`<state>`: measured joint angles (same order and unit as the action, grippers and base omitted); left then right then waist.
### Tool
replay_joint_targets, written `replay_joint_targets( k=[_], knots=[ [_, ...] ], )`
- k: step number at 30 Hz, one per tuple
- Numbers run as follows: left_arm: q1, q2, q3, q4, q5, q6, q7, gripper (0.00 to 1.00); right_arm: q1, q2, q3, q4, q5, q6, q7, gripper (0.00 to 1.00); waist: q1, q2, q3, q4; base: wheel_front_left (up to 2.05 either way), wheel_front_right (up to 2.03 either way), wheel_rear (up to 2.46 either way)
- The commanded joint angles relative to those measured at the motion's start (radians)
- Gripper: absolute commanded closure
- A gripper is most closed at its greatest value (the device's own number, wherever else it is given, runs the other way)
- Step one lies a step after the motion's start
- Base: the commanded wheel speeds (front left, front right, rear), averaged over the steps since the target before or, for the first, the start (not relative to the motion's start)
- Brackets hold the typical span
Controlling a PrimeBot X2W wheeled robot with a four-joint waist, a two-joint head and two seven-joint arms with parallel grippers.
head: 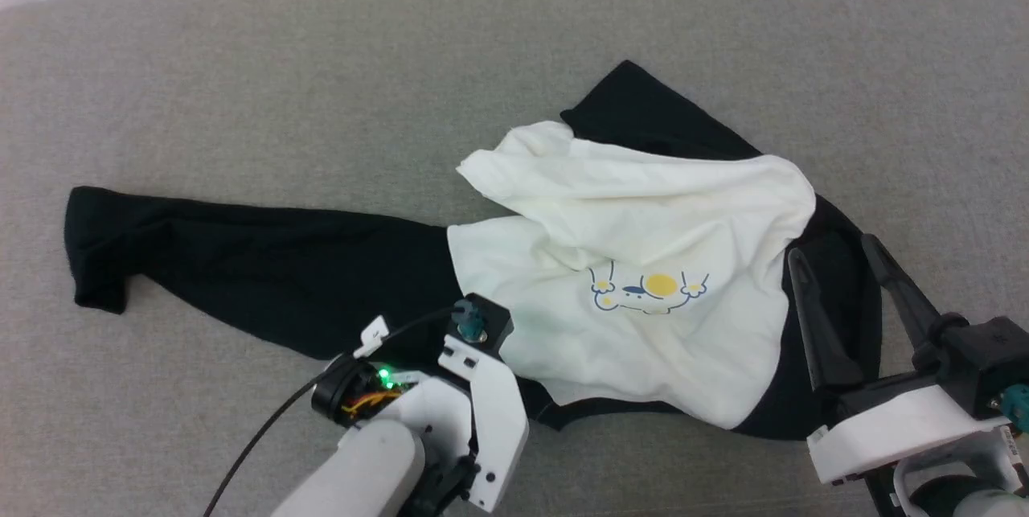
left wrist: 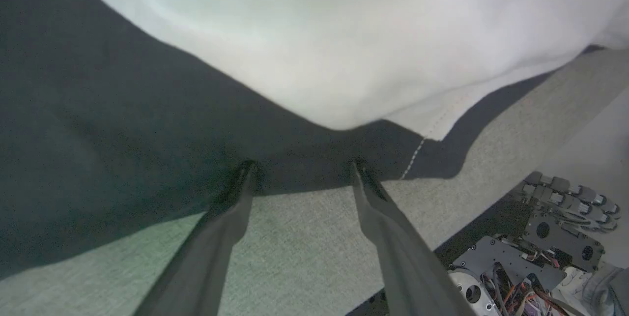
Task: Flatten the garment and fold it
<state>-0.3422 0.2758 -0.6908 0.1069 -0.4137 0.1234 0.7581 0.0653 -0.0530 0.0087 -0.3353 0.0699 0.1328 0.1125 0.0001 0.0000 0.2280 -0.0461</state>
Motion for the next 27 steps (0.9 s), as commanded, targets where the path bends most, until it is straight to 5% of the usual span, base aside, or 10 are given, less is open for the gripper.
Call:
replay_joint_targets(
  k=[1, 5, 6, 8, 9, 20, 27],
  knots=[
    [-0.014, -0.003, -0.012, 0.038, -0.003, -0.009, 0.024, 0.0, -0.009, 0.003, 0.0, -0.007, -0.007, -0.002, -0.006, 0.0, -0.0001, 0.0, 0.031, -0.02, 0.0, 0.0, 0.0],
    [-0.006, -0.003, -0.026, 0.095, -0.02, -0.013, 0.077, 0.0, -0.012, 0.003, -0.002, -0.012, -0.012, -0.002, -0.012, 0.0, -0.0001, 0.0, 0.049, -0.03, 0.0, 0.0, 0.0],
    [-0.003, -0.003, -0.031, 0.104, -0.022, -0.016, 0.084, 0.22, -0.012, 0.003, -0.003, -0.013, -0.012, -0.002, -0.013, 0.0, -0.0001, 0.0, 0.053, -0.032, 0.0, 0.0, 0.0],
    [0.005, -0.006, -0.036, 0.12, -0.034, -0.02, 0.096, 0.85, -0.013, 0.003, -0.005, -0.013, -0.012, -0.002, -0.015, 0.0, -0.0001, 0.0, 0.057, -0.034, 0.0, 0.0, 0.0],
    [0.01, -0.008, -0.033, 0.126, -0.041, -0.018, 0.098, 1.0, -0.012, 0.003, -0.005, -0.013, -0.012, -0.002, -0.015, 0.0, -0.0001, 0.0, 0.057, -0.035, 0.0, 0.0, 0.0],
    [0.064, 0.015, 0.04, 0.058, -0.062, 0.028, -0.042, 1.0, 0.026, 0.001, -0.051, 0.025, 0.012, -0.002, 0.025, 0.0, -0.0001, 0.0, -0.019, -0.023, 0.0, 0.0, 0.0],
    [0.127, 0.08, 0.078, -0.108, -0.043, 0.051, -0.14, 1.0, 0.102, -0.05, -0.14, 0.082, 0.066, -0.002, 0.24, 0.0, -0.0001, 0.0, -0.081, -0.016, 0.0, 0.0, 0.0]
  ],
)
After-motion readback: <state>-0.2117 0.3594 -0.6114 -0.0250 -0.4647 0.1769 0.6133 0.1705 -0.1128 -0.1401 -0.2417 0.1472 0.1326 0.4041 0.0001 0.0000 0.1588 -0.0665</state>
